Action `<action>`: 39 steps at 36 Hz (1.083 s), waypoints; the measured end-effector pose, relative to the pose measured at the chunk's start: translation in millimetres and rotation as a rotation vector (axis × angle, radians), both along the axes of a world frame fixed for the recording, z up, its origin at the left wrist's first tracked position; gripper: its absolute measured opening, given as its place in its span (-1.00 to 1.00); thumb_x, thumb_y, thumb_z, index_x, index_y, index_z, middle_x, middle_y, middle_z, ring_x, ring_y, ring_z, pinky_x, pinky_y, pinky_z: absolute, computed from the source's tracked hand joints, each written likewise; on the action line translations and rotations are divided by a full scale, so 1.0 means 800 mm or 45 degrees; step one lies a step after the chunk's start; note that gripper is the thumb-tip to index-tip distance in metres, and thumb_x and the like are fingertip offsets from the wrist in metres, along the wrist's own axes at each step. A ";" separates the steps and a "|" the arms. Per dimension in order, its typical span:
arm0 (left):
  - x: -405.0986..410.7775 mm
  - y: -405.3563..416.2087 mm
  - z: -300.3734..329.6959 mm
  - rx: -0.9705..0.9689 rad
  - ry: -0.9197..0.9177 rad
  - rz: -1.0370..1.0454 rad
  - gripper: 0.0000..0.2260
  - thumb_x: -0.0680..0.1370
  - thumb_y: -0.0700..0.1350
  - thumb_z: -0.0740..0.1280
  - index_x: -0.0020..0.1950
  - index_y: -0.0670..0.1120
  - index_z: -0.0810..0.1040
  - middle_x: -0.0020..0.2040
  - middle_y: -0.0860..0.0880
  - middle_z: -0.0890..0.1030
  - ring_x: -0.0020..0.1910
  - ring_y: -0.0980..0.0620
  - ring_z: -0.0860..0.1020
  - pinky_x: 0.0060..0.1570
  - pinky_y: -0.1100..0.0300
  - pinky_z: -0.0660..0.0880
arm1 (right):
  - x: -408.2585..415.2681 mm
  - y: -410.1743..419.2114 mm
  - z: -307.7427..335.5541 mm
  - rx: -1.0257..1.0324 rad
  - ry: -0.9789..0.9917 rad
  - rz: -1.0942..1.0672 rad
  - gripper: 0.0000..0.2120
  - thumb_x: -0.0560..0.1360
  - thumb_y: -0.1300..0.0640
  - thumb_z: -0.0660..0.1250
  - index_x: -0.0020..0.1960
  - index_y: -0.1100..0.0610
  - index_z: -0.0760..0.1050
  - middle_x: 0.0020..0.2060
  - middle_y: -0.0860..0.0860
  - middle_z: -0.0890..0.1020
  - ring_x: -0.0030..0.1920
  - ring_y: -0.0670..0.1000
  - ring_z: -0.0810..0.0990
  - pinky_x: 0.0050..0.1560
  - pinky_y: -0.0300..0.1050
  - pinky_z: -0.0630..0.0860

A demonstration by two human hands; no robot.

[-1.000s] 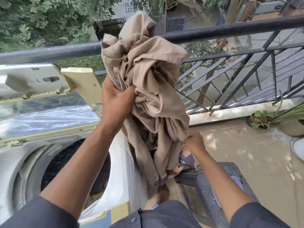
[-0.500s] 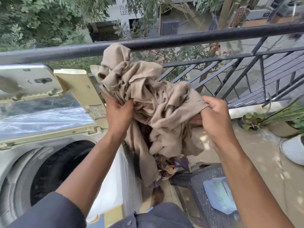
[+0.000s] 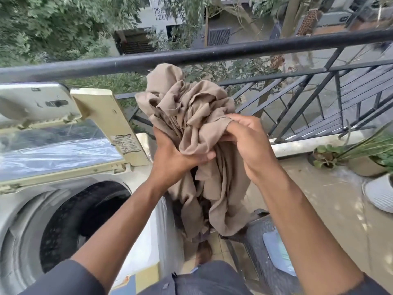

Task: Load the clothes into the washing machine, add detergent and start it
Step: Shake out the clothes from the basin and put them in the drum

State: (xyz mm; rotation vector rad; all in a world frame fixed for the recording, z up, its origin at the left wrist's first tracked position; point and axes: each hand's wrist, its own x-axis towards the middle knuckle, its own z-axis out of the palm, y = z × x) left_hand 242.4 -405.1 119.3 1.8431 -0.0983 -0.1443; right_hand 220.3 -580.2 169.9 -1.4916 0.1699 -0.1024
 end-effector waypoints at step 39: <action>0.028 0.003 0.051 0.156 -0.378 0.506 -0.48 0.49 0.04 0.59 0.26 0.02 0.35 -0.02 0.57 0.55 -0.02 0.44 0.59 0.06 0.18 0.58 | -0.068 -0.006 -0.275 -0.786 1.130 0.159 -0.68 0.70 0.05 0.18 0.28 0.23 0.54 0.28 0.23 0.63 0.29 0.24 0.58 0.15 0.00 0.47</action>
